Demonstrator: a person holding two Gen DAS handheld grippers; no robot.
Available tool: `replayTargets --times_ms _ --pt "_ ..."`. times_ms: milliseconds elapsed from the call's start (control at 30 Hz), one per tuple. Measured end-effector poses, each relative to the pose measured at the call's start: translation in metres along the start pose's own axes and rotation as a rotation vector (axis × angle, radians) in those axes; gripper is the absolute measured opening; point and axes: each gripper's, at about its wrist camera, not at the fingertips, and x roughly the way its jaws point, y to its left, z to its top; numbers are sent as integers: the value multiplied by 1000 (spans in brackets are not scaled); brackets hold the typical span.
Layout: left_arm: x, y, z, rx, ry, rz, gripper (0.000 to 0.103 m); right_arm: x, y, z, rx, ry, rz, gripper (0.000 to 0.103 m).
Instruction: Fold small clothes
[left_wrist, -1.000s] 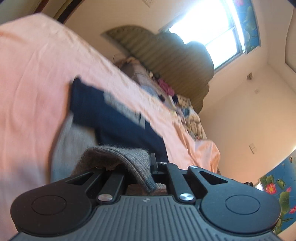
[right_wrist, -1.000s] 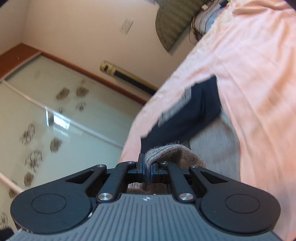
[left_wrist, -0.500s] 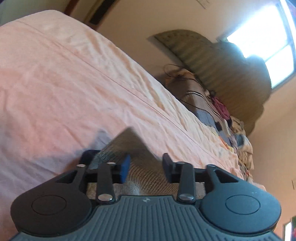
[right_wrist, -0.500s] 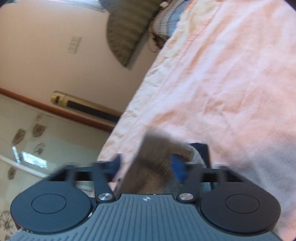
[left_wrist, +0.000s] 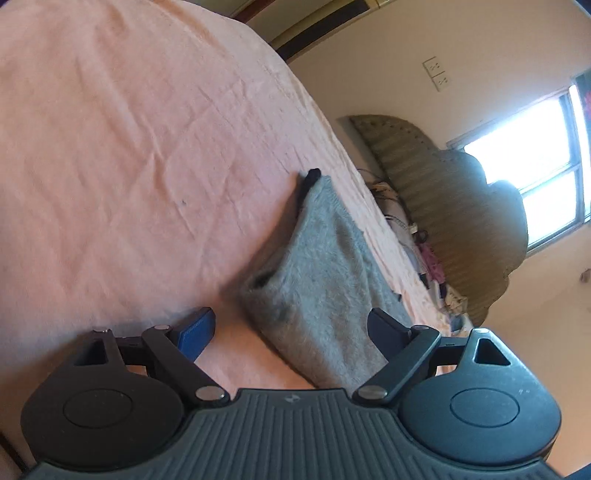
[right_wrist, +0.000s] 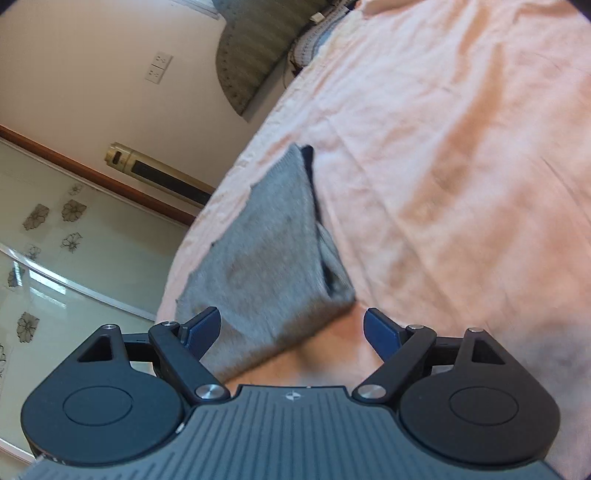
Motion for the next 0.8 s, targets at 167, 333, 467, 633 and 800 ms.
replayTargets --times_ms 167,333,467,633,800 --pt "28 -17 -5 51 -38 -14 90 38 12 3 0 -48 42 86" --pt "66 -29 -4 58 66 45 5 79 13 19 59 -13 3 15" --pt "59 -34 -3 73 51 63 5 77 12 17 67 -25 -2 14" --pt "16 -47 -2 124 20 -35 4 40 26 17 37 -40 93 13" --pt "-37 -39 -23 142 65 -48 4 -2 28 -8 -23 35 126 13"
